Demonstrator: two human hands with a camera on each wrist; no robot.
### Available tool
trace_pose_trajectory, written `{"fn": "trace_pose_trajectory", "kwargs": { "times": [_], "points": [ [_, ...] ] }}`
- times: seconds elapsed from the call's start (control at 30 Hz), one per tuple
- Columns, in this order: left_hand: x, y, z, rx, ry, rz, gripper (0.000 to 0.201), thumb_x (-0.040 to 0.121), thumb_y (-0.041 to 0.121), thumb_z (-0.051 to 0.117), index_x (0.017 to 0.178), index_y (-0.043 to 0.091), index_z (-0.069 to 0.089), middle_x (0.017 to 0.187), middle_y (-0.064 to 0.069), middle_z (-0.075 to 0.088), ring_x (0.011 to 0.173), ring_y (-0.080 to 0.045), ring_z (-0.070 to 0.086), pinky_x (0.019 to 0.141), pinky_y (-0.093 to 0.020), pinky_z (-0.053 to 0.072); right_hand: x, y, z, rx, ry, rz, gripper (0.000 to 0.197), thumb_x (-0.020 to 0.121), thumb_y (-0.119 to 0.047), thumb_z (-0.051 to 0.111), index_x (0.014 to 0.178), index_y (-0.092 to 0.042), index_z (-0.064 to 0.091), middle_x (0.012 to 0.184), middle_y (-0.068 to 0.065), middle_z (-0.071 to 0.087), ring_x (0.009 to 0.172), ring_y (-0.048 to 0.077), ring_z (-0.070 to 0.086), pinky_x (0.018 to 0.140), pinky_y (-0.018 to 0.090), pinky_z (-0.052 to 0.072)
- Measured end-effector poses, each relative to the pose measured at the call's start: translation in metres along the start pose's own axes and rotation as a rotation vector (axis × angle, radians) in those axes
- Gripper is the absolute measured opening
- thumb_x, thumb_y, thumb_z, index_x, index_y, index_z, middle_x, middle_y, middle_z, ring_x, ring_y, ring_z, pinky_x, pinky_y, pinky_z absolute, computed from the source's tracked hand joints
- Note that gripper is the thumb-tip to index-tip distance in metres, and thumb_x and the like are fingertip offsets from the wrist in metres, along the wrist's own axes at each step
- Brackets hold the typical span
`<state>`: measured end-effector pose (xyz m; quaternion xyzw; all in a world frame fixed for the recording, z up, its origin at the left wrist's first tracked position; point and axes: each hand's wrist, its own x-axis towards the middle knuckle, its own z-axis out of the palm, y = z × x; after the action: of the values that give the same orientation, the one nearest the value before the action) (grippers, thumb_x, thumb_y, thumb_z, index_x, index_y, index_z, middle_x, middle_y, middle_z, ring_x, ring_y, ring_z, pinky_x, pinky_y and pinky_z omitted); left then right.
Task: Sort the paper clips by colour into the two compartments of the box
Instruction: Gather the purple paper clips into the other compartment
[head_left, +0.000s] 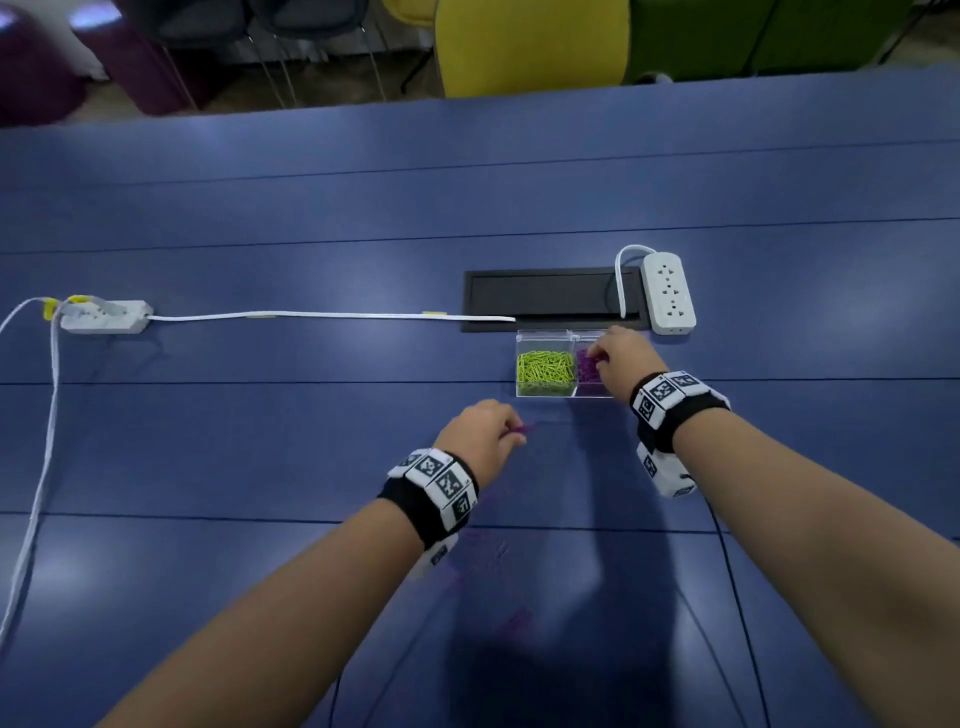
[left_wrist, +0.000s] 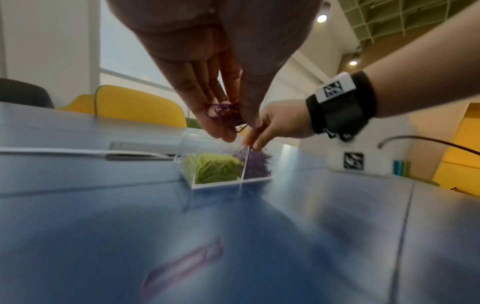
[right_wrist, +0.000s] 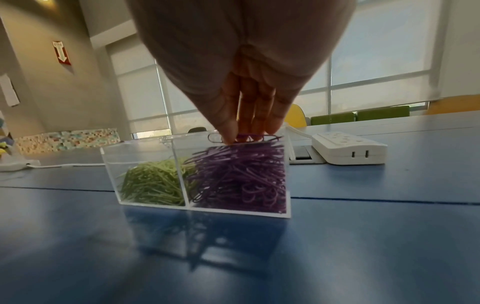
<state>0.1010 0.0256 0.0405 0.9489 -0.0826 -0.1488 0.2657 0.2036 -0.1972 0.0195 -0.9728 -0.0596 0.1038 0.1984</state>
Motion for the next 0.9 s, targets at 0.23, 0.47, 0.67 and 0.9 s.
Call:
{"fn": "trace_pose_trajectory", "kwargs": {
  "times": [0.23,0.47,0.67,0.9],
  "points": [
    [0.099,0.059,-0.01,0.04,0.015,0.086,0.014,0.086,0.025,0.065,0.097,0.017,0.069,0.102,-0.005,0.065,0.096,-0.025,0.062,0.087,-0.038,0.051,-0.036,0.025,0.005,0.133,0.215,-0.074,0.026,0.082,0.007,0.05,0.098,0.002,0.07,0.108,0.015,0.06,0.102,0.03,0.055,0.093,0.028,0.041],
    [0.145,0.091,0.032,0.217,-0.065,0.155,0.021,0.09,0.026,0.061,0.106,0.016,0.069,0.111,-0.007,0.065,0.108,-0.026,0.057,0.091,-0.038,0.049,-0.094,0.042,0.02,0.18,0.266,-0.15,0.013,0.078,0.002,0.061,0.083,-0.004,0.071,0.09,0.008,0.062,0.085,0.028,0.058,0.078,0.036,0.051],
    [0.135,0.076,0.031,0.164,0.014,0.185,0.039,0.089,0.034,0.061,0.125,0.017,0.061,0.117,-0.005,0.06,0.111,-0.025,0.046,0.098,-0.035,0.039,-0.127,0.03,0.042,0.237,0.21,-0.218,0.016,0.076,0.004,0.061,0.081,-0.008,0.07,0.086,0.005,0.06,0.078,0.026,0.056,0.072,0.037,0.051],
    [0.032,-0.018,0.011,-0.134,0.116,-0.151,0.016,0.084,0.015,0.066,0.099,0.019,0.071,0.096,-0.001,0.068,0.084,-0.015,0.061,0.087,-0.027,0.05,-0.123,-0.037,0.083,0.239,-0.114,-0.329,0.035,0.081,0.001,0.054,0.115,-0.005,0.061,0.117,0.011,0.058,0.109,0.031,0.052,0.099,0.04,0.043]
  ]
}}
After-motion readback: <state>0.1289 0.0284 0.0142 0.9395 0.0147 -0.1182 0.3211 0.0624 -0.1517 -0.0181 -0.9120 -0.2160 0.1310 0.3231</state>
